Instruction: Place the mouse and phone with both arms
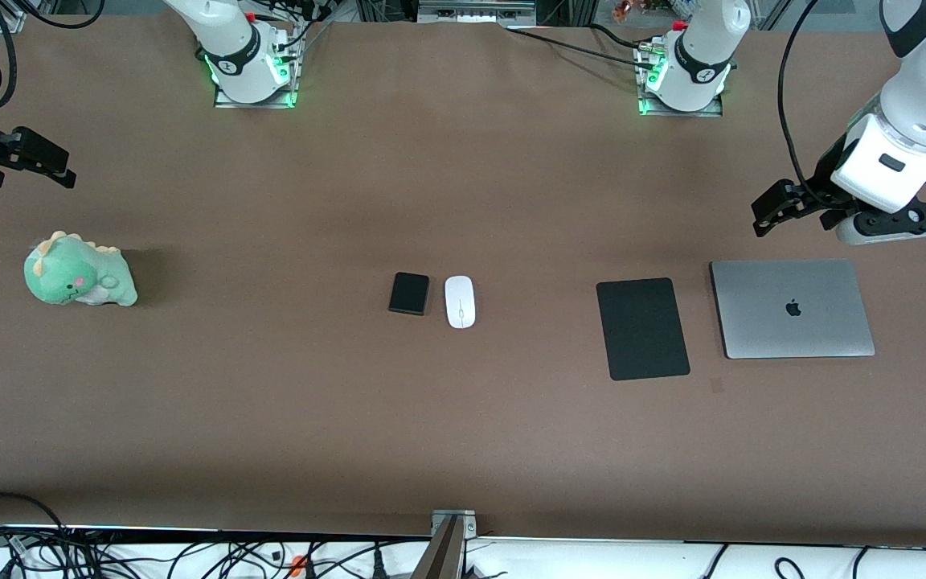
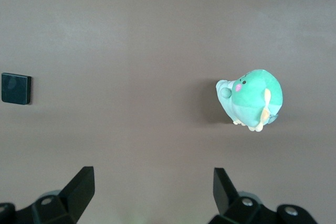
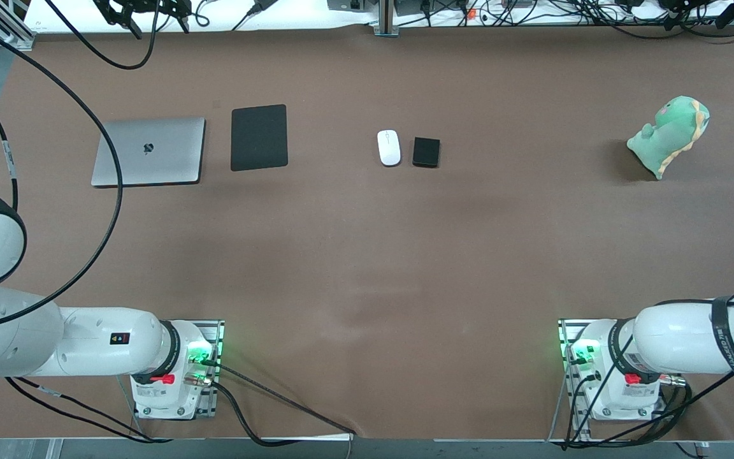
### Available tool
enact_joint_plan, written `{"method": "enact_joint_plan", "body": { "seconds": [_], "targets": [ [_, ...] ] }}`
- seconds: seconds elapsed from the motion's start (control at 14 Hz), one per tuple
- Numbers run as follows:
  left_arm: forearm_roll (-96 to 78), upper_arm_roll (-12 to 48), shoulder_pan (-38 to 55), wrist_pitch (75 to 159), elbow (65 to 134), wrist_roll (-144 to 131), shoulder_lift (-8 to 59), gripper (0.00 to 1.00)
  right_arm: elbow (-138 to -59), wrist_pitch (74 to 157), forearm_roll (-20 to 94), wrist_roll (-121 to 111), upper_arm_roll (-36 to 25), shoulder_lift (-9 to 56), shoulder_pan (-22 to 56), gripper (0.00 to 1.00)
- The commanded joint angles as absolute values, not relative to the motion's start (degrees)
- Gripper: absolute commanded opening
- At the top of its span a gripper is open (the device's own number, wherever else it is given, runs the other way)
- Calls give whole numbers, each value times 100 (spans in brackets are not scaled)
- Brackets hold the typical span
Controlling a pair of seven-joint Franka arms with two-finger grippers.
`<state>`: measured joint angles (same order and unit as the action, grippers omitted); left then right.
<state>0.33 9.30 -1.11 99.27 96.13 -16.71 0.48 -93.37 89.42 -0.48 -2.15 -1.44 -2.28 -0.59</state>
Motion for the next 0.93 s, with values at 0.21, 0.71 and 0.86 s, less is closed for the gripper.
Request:
{"method": "enact_joint_plan", "body": {
  "seconds": [0.21, 0.71, 0.86],
  "targets": [
    [105, 984, -141, 9861, 9369, -1705, 167, 100, -9457, 8842, -97, -202, -70, -430, -141, 100],
    [123, 984, -97, 9861, 9352, -1705, 176, 100, -9448, 8824, -97, -202, -97, -483, -141, 100],
    [123, 984, -97, 9861, 9352, -1696, 176, 100, -9448, 8833, -97, -193, -97, -483, -141, 100]
  ]
}}
